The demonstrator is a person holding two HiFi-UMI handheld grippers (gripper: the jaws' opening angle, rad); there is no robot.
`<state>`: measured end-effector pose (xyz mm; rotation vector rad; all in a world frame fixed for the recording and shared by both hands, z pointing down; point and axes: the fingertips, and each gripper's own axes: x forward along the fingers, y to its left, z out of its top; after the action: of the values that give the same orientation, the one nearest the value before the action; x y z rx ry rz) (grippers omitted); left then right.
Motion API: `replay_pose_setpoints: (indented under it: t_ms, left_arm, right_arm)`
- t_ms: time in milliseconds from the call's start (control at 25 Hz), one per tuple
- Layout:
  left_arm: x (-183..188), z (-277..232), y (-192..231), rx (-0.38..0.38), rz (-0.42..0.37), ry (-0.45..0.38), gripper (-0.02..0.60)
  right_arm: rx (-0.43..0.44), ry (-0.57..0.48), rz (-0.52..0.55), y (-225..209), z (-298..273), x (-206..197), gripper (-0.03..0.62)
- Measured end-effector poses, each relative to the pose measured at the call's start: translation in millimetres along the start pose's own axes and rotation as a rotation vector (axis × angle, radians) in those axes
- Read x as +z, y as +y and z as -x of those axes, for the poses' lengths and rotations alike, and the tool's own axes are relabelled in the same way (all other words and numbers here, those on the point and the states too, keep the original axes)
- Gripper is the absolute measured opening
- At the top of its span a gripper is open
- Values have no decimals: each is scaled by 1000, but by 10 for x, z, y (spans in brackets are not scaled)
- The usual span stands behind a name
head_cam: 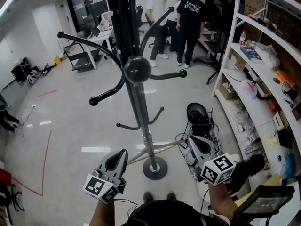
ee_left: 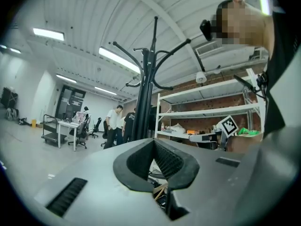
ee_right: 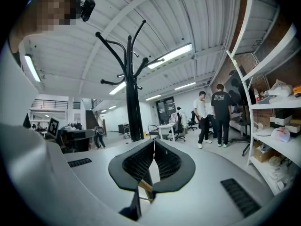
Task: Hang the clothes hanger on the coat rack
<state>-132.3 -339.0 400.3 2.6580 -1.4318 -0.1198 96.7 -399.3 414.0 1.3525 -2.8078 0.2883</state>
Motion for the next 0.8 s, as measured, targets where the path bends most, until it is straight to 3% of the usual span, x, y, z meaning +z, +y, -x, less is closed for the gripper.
replay_pose_setpoints:
  t_ms: [200, 440, 680, 800]
  left_arm:
    - [85, 74, -82, 57, 45, -17, -1]
    - [55, 125, -333, 50, 56, -2, 0]
    - [87, 264, -522, 107, -17, -40, 0]
    - [107, 433, -656, 84, -28, -53, 0]
  right_arm:
    - [30, -1, -16, -34, 79, 7, 6]
    - [90, 5, -16, 34, 195, -40, 6]
    - [110, 0, 2, 216, 350, -65, 6]
    - [108, -9, 21, 403, 494, -65, 6]
